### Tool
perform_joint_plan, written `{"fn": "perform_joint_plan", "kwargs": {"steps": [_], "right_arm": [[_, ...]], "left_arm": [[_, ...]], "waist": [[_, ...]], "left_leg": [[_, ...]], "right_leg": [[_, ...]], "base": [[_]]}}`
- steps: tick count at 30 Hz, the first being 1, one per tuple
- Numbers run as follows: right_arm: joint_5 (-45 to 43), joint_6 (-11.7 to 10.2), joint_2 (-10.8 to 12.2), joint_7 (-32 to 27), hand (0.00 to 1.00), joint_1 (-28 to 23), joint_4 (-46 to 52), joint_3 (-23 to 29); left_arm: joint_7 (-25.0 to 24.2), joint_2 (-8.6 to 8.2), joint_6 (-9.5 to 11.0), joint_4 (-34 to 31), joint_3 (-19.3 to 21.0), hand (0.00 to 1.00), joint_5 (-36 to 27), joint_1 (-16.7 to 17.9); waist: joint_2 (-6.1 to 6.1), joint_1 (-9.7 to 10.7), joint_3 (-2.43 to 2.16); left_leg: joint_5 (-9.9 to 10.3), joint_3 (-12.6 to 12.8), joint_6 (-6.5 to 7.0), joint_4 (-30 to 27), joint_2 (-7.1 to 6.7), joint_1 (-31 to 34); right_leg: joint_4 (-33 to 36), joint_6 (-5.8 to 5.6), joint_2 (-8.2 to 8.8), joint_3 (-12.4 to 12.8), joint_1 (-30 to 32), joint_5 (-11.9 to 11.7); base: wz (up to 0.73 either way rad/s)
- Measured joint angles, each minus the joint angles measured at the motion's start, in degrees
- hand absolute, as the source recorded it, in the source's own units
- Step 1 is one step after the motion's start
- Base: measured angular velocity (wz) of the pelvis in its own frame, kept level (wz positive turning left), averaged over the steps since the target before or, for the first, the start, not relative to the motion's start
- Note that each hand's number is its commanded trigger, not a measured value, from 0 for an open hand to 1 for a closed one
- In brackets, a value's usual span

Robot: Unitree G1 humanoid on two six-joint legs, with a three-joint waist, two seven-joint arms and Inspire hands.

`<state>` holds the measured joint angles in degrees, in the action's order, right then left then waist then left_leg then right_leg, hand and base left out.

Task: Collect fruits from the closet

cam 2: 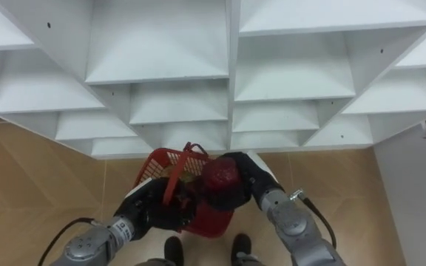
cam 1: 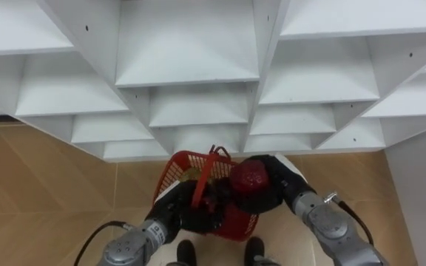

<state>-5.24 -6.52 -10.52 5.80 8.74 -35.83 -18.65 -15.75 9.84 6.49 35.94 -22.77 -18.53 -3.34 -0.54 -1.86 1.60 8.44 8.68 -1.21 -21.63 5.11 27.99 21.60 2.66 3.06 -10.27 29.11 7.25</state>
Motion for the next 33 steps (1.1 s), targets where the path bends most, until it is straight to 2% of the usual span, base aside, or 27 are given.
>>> {"fn": "perform_joint_plan", "kwargs": {"steps": [7, 11, 21, 33], "right_arm": [[-2.23, -0.03, 0.10, -1.49, 1.00, 1.05, 0.00, 0.28], [-3.13, -1.08, -0.07, -3.37, 1.00, 1.33, -0.58, 0.30], [-6.95, -1.14, -0.83, -4.39, 1.00, 1.45, -0.83, -0.21], [-15.17, -1.15, -0.87, -5.25, 1.00, 2.61, -2.26, -1.50]], "left_arm": [[-1.26, 0.18, 0.23, -3.48, 0.07, 1.00, -1.27, -0.08], [-1.30, 0.22, 0.48, -3.74, 0.04, 1.00, -1.28, -0.47], [-2.43, 0.21, 0.48, -3.74, 0.16, 1.00, -2.43, -0.92], [-2.61, 0.40, 0.49, -3.75, -1.20, 1.00, -9.06, -1.23]], "waist": [[0.50, -0.09, 0.32], [0.51, -0.01, 0.32], [0.51, -0.42, 0.32], [0.47, -1.83, 0.30]], "left_leg": [[-0.02, 0.59, -0.03, -0.01, 0.08, 0.32], [-0.03, 0.64, -0.05, -0.02, 0.07, 0.26], [-0.07, 0.72, -0.09, -0.15, 0.07, 0.25], [-0.14, 0.52, -0.19, 0.00, 0.16, 0.29]], "right_leg": [[0.55, 0.18, 0.01, 0.59, 0.97, 0.22], [0.99, 0.20, -0.04, 0.80, 0.98, 0.21], [0.86, 0.20, -0.17, 0.72, 1.14, 0.30], [0.16, 0.35, -0.12, 0.33, 0.79, -0.05]], "base": [[-0.03], [-0.01], [0.00], [0.00]]}}
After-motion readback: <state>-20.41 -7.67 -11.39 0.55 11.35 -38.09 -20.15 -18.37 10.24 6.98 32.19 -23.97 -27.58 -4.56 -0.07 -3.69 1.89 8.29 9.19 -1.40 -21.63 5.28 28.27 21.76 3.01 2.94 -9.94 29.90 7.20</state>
